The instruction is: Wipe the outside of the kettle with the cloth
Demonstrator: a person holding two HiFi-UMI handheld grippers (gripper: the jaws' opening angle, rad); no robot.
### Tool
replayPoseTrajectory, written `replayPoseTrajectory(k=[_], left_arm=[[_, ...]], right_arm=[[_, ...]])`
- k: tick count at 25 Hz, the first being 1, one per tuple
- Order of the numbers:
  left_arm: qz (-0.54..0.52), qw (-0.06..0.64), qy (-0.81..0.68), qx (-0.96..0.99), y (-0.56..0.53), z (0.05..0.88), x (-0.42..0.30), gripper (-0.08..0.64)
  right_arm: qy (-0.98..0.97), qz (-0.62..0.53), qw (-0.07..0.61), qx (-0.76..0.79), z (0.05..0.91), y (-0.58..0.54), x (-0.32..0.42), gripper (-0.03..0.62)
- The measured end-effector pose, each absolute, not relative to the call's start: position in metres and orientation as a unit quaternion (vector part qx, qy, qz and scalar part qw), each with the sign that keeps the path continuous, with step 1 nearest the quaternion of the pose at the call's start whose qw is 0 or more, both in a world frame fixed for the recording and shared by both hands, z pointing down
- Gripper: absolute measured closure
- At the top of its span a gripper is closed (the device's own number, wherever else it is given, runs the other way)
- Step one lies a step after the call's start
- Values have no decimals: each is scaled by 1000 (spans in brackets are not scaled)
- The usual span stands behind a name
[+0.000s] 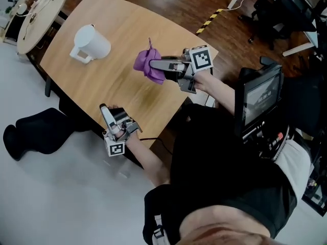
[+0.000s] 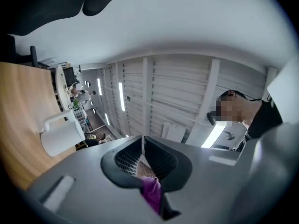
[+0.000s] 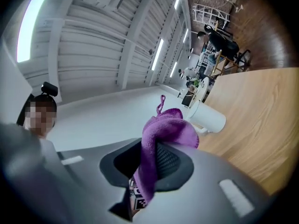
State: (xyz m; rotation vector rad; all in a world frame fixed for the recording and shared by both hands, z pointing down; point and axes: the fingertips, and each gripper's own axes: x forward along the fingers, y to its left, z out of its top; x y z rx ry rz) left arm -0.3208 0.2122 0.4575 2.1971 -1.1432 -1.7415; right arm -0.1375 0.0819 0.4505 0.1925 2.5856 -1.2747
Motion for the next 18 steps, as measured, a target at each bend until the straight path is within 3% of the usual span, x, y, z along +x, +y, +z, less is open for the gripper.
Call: replayPoseTrajectory(k=[6, 13, 18], left_arm=[[-521, -21, -420, 743, 282, 430, -285, 560], [-421, -68, -479, 767, 302, 381, -172, 560], [-326, -113, -533, 773, 313, 354, -134, 560]], right_arm=[[873, -442, 149, 140, 412, 109, -125, 534], [875, -369, 258, 178, 327, 109, 2, 534], [890, -322, 294, 135, 314, 107, 30, 534]])
